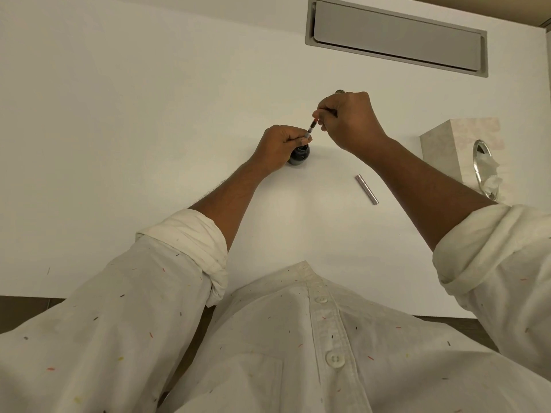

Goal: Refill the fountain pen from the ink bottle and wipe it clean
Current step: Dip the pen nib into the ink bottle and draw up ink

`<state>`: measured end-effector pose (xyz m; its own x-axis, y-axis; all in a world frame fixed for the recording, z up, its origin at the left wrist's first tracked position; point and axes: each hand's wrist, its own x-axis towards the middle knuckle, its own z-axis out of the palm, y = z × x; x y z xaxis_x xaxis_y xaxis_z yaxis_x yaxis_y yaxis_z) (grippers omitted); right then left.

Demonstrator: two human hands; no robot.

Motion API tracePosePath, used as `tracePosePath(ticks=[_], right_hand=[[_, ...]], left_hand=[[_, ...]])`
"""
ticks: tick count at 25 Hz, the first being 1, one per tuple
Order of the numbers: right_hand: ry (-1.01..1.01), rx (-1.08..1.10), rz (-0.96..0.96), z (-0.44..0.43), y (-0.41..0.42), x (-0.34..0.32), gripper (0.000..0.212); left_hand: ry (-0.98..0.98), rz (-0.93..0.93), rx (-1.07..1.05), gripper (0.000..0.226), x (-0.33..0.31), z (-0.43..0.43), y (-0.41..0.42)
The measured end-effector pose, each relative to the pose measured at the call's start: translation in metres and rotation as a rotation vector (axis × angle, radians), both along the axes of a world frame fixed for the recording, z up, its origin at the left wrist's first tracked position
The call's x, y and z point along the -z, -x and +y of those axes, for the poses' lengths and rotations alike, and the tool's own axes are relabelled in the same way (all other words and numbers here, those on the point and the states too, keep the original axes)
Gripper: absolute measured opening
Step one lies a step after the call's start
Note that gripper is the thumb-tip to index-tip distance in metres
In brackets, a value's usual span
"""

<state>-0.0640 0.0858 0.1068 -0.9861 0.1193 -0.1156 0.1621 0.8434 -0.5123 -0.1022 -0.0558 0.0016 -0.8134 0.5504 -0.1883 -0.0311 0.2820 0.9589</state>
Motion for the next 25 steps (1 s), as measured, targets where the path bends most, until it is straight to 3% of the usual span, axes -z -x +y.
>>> tracePosePath(ticks=[13, 25], right_hand=[[-0.043, 0.002, 0.031, -0.0004, -0.0006, 0.0010, 0.031], [-0.019, 0.042, 0.005, -0.0036, 0.0005, 0.0019, 0.017]], left_hand=[[-0.002, -0.012, -0.009, 0.019, 0.0001, 0.0010, -0.0009], [-0.002, -0.012, 0.005, 0.019, -0.0011, 0.0003, -0.0005]])
